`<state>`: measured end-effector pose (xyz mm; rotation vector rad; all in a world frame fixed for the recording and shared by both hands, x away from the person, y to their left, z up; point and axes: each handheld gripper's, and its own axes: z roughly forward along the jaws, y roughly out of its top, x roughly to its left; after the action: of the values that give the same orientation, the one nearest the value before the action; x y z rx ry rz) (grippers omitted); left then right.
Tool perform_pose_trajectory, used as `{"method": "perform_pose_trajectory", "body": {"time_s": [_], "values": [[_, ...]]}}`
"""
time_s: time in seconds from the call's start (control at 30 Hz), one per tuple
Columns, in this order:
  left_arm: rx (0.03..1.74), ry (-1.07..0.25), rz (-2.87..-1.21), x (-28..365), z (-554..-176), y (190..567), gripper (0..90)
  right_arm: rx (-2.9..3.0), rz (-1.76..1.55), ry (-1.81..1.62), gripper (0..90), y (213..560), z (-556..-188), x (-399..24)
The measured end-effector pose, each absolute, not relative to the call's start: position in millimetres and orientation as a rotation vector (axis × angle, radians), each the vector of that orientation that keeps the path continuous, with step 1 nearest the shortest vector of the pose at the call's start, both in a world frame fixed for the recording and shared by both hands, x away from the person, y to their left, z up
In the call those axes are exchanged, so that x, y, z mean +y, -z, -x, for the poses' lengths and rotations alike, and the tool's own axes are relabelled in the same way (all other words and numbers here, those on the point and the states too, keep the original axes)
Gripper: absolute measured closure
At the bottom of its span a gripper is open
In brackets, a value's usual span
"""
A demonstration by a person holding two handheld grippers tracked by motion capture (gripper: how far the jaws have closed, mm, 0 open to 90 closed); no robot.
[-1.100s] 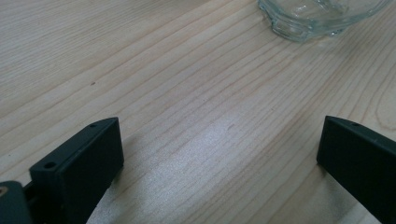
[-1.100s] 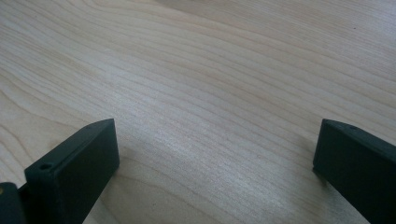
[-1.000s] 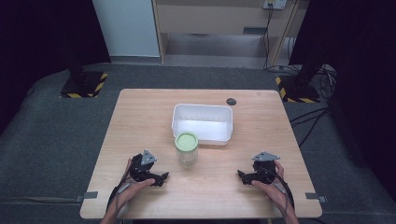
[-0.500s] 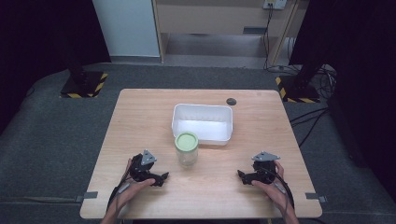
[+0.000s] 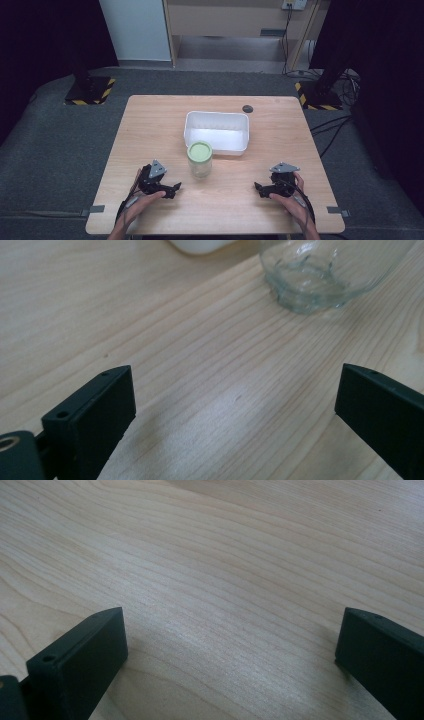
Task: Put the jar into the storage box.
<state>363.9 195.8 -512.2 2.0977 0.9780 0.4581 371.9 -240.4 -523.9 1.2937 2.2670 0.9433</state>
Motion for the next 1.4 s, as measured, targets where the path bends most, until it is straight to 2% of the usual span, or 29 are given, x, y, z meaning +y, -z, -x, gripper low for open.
{"method": "perform_pose_trajectory", "body": {"time_s": [0.57, 1.4], "values": [[0.871, -0.468, -1.986, 178.2, -359.0, 493.9, 1.1, 2.267, -1.294, -0.944, 0.2, 523.9, -372.0, -240.5], [0.767, -0.483, -1.943, 141.5, -371.8, 470.4, 0.7, 2.266, -1.291, -0.944, 0.2, 524.0, -372.4, -240.5]]}}
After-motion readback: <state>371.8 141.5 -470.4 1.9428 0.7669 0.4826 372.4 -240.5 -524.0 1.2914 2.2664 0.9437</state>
